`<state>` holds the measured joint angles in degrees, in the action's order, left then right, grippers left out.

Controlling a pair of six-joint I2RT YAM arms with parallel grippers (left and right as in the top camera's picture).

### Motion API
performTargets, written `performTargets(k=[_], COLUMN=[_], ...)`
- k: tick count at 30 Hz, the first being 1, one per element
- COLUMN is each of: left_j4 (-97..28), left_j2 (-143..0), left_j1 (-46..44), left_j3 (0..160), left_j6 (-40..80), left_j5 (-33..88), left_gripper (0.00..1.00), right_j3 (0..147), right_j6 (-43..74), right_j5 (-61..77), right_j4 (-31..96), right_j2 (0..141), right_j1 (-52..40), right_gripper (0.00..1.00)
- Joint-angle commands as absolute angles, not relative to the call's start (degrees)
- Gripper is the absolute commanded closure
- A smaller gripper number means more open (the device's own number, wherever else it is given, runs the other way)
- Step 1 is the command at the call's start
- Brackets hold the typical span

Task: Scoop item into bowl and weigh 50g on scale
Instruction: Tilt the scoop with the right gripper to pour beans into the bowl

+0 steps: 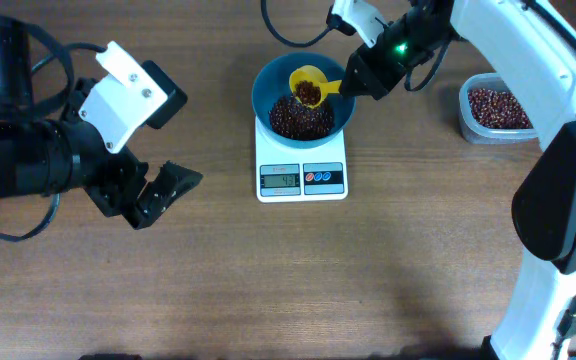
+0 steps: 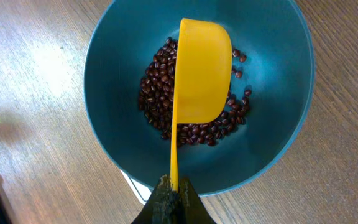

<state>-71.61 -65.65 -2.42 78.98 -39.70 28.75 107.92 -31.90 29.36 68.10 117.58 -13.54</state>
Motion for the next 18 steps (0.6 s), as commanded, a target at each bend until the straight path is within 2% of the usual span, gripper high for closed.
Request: performTargets(k=[1,18], left_j4=[-71.68,-71.68], left_j2=[-65.67,-65.67], left_j1=[-2.52,-2.52], left_j3=[79.50,79.50], left_j6=[-40.82,-40.82], left_j5=[29.95,29.95], left_gripper=[0.01,0.01], right_j3=[109.10,109.08], right_j6=[-30.94,-24.75], right_j5=[29.80,33.82], right_j4=[68.16,69.19], right_j2=[114.89,114.89], right_j1=[-13.47,-13.43], right_gripper=[0.96,0.96])
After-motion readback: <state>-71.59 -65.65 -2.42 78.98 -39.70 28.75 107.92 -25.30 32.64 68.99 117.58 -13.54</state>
